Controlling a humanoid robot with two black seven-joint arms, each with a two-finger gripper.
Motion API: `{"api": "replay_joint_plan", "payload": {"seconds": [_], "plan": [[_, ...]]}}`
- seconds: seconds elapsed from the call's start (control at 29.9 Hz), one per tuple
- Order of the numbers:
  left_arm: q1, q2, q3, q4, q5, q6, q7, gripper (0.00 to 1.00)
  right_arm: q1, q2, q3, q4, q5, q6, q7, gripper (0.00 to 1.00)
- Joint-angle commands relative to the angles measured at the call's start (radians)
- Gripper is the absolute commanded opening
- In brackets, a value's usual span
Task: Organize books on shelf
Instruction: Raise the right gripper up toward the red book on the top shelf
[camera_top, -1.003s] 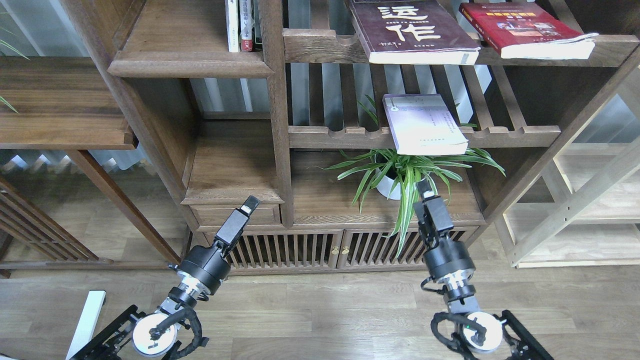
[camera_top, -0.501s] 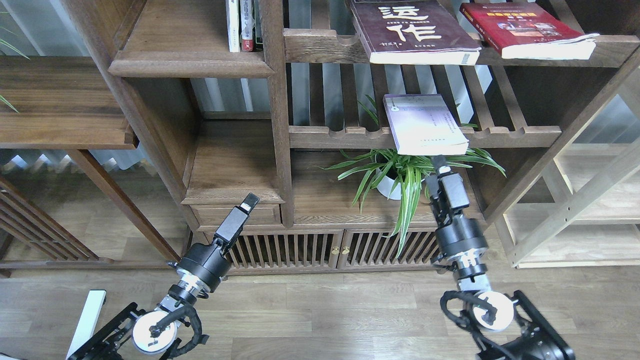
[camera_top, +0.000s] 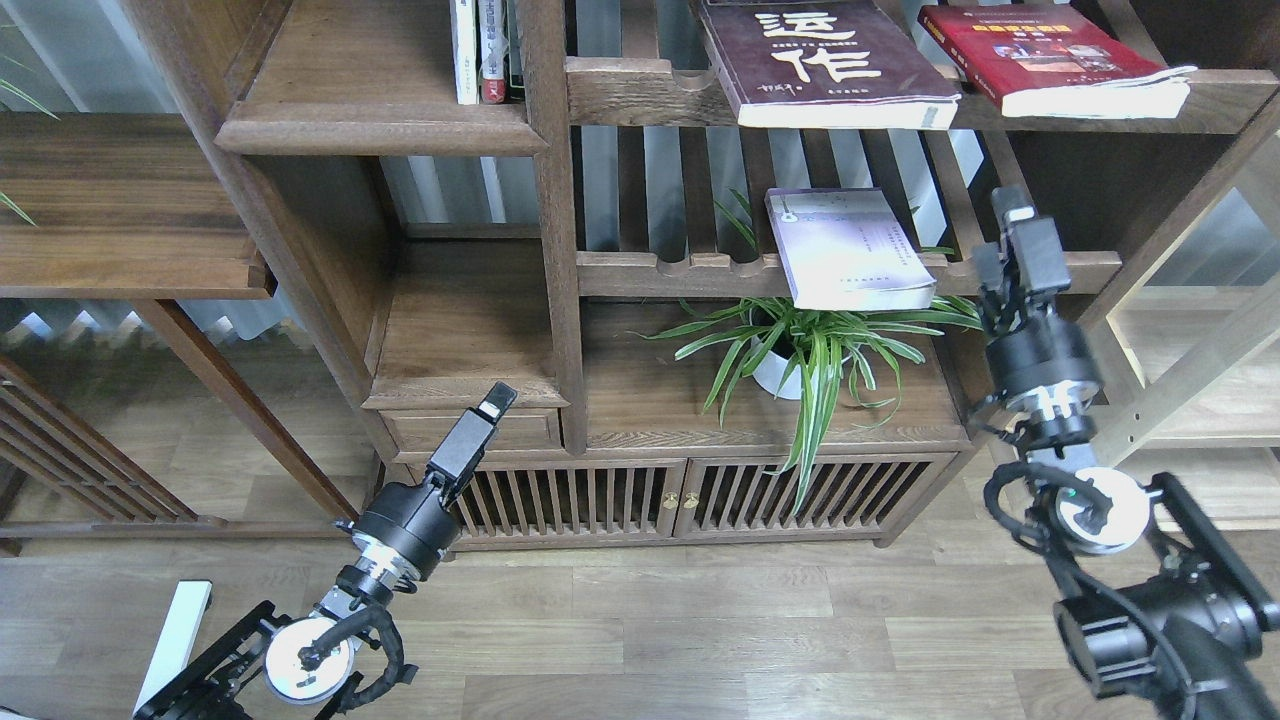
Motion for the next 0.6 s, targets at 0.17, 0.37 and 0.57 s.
{"api": "replay_joint_plan", "payload": {"seconds": [0.17, 0.37, 0.57], "plan": [[-0.032, 0.000, 0.002, 0.031, 0.000, 0.000, 0.000, 0.99, 0.075, -0.106, 0.020, 0.052, 0.033, 0.012, -0.001, 1.00], [-0.049, 0.000, 0.005, 0.037, 0.000, 0.000, 0.000, 0.99, 0.075, -0.162, 0.020, 0.066, 0.033, 0.027, -0.003, 1.00], [-0.055, 0.000, 0.008, 0.035, -0.002, 0.000, 0.000, 0.99, 0.075, -0.170, 0.019, 0.064, 0.056, 0.003, -0.001, 1.00]]}}
